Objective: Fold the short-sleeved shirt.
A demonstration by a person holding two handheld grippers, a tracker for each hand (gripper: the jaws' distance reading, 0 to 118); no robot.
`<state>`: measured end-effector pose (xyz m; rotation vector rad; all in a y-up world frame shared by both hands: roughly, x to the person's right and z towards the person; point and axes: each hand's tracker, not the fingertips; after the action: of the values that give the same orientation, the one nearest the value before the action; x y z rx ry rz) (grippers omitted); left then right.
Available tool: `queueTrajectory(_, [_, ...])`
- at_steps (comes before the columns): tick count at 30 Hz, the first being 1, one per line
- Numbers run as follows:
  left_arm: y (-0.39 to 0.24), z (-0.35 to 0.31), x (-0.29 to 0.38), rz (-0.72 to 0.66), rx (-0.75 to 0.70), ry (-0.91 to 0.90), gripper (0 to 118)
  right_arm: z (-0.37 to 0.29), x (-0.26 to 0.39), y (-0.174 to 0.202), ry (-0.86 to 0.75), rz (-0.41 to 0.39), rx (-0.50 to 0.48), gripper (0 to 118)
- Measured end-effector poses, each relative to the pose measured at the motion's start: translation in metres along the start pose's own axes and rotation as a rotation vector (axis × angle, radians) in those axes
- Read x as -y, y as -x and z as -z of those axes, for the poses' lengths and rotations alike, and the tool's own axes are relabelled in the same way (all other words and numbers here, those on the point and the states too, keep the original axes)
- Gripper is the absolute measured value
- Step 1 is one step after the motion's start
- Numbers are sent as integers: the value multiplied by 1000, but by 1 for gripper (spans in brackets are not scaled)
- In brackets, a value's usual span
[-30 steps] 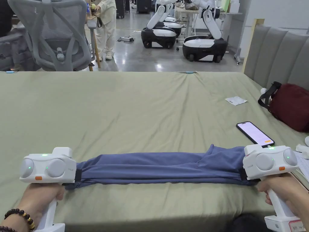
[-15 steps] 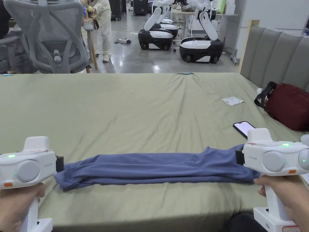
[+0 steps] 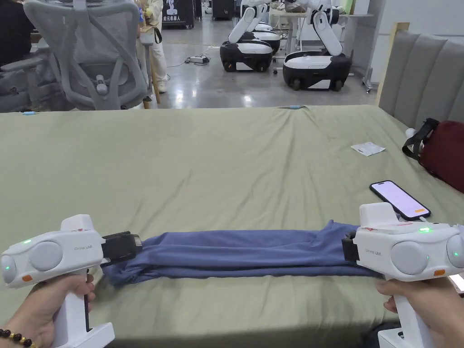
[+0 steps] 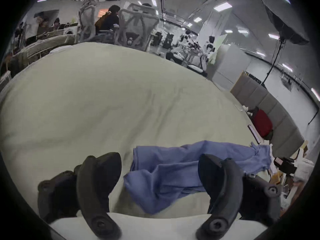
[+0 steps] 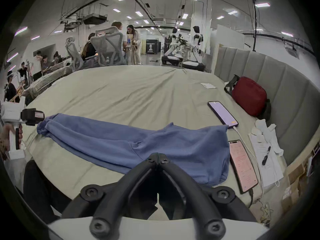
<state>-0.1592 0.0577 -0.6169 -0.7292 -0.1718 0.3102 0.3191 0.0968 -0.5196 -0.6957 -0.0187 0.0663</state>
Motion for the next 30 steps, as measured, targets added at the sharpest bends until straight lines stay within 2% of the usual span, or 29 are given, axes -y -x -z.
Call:
queueTrajectory(1, [-1, 2, 1, 5, 7, 18, 92, 1, 0, 1, 3, -3, 3, 0])
queueTrajectory(2, [-5, 7, 1, 0, 18, 32, 85, 3, 1, 1, 5, -1, 5, 0])
queueTrajectory(4, [-13, 15, 2, 6, 97, 43, 67, 5, 2, -1, 14, 5, 3, 0])
queueTrajectory(7, [-18, 34, 9, 14, 52, 73, 60, 6, 3, -1, 21, 8, 9, 0])
queueTrajectory(9, [-10, 38, 14, -53, 67, 39, 51, 7, 5, 0, 27, 9, 11, 0])
queueTrajectory(11, [-2, 34, 10, -139, 107, 54, 21, 8, 6, -1, 34, 11, 10, 0])
queueTrajectory(13, [6, 31, 12, -147, 182, 61, 19, 10, 8, 1, 43, 10, 9, 0])
queueTrajectory(15, [1, 26, 17, -59, 171, 32, 19, 14, 9, 2, 54, 6, 7, 0])
queueTrajectory(17, [7, 21, 18, -83, 240, 9, 19, 15, 11, 5, 62, 4, 6, 0])
queueTrajectory(21, [39, 13, 13, -218, 290, -33, 18, 15, 8, 7, 61, 6, 7, 0])
queueTrajectory(23, [48, 6, 6, -195, 202, -65, 18, 13, 4, 7, 53, 6, 9, 0])
queueTrajectory(26, [81, -8, -9, -234, 107, -127, 18, 9, 1, 8, 38, 6, 12, 0])
queueTrajectory(28, [96, -19, -17, -232, -64, -168, 18, 9, -1, 8, 34, 5, 15, 0])
queueTrajectory(30, [110, -23, -23, -241, -73, -164, 18, 10, -1, 10, 31, 7, 14, 0])
